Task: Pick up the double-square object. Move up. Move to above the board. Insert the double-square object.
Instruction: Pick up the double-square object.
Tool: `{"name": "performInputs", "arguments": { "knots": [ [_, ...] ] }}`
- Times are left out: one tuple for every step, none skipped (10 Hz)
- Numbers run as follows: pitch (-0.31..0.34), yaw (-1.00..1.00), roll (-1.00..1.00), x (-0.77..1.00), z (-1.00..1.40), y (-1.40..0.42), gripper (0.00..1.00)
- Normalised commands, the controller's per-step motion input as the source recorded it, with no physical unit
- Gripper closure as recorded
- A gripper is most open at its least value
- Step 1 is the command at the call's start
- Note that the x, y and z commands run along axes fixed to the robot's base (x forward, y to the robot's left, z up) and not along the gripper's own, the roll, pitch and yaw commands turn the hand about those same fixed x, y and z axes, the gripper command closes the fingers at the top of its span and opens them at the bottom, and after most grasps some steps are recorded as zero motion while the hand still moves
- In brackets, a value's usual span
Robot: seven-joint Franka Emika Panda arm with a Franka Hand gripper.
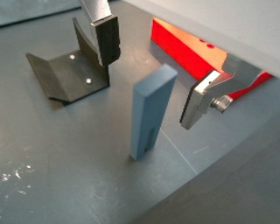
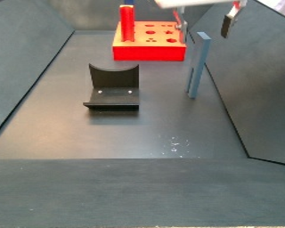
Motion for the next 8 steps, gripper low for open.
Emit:
{"name": "performInputs", "arguments": {
  "knots": [
    [0.146,-0.05,0.16,0.00,-0.38,-0.09,0.00],
    [0.130,-0.03,0.17,0.00,-0.32,-0.08,0.00],
    [0.109,0.00,0.15,0.00,-0.27,-0.04,0.00],
    [0.000,0.00,0.00,0.00,0.00,0.00,0.00],
    [0.000,0.00,0.00,0.00,0.00,0.00,1.00],
    [0.000,0.00,0.00,0.00,0.00,0.00,1.00],
    [0.000,0.00,0.00,0.00,0.00,0.00,1.00],
    [0.000,0.00,0.00,0.00,0.00,0.00,1.00]
  ]
}}
